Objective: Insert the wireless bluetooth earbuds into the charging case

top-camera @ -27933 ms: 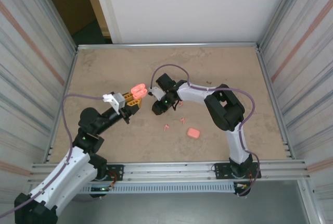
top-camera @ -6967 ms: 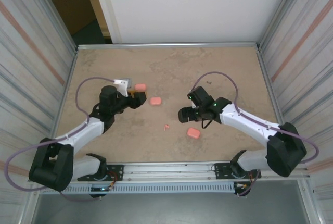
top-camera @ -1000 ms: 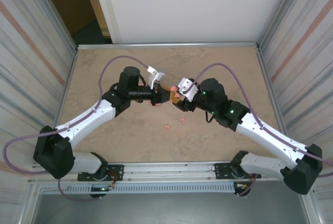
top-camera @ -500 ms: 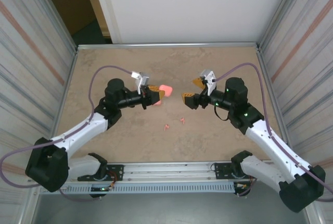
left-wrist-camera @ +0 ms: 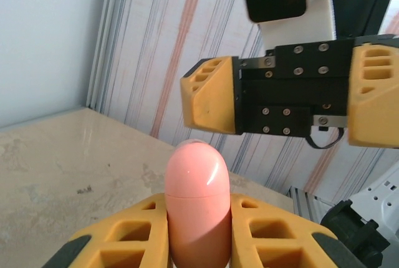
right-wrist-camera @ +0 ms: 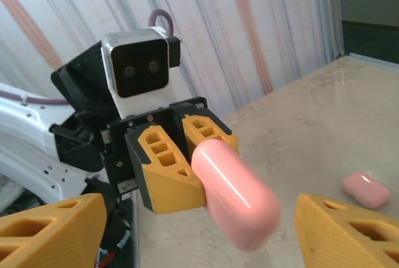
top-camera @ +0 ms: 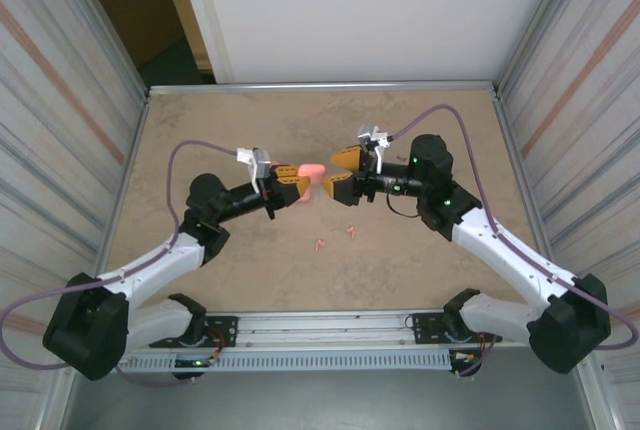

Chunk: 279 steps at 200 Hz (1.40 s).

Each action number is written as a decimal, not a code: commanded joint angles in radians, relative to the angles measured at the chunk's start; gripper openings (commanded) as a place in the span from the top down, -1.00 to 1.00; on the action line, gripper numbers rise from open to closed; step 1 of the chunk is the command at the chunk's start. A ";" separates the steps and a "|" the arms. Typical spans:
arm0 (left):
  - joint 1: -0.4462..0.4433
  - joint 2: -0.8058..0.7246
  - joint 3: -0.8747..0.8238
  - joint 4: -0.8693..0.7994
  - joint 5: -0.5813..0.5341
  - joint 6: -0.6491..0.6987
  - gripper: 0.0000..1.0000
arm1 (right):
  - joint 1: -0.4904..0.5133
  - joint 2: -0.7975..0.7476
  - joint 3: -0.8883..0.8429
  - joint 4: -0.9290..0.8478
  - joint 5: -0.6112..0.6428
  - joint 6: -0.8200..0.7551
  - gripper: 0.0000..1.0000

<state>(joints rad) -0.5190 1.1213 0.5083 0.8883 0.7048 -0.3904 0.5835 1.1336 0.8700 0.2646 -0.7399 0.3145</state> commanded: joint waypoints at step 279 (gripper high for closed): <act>-0.005 -0.036 -0.013 0.146 0.009 -0.029 1.00 | -0.016 0.116 0.069 0.131 -0.036 0.060 -0.25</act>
<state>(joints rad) -0.5190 1.1049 0.4950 1.0000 0.7055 -0.4206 0.5690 1.2396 0.9142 0.3698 -0.7395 0.3634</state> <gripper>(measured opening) 0.218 0.576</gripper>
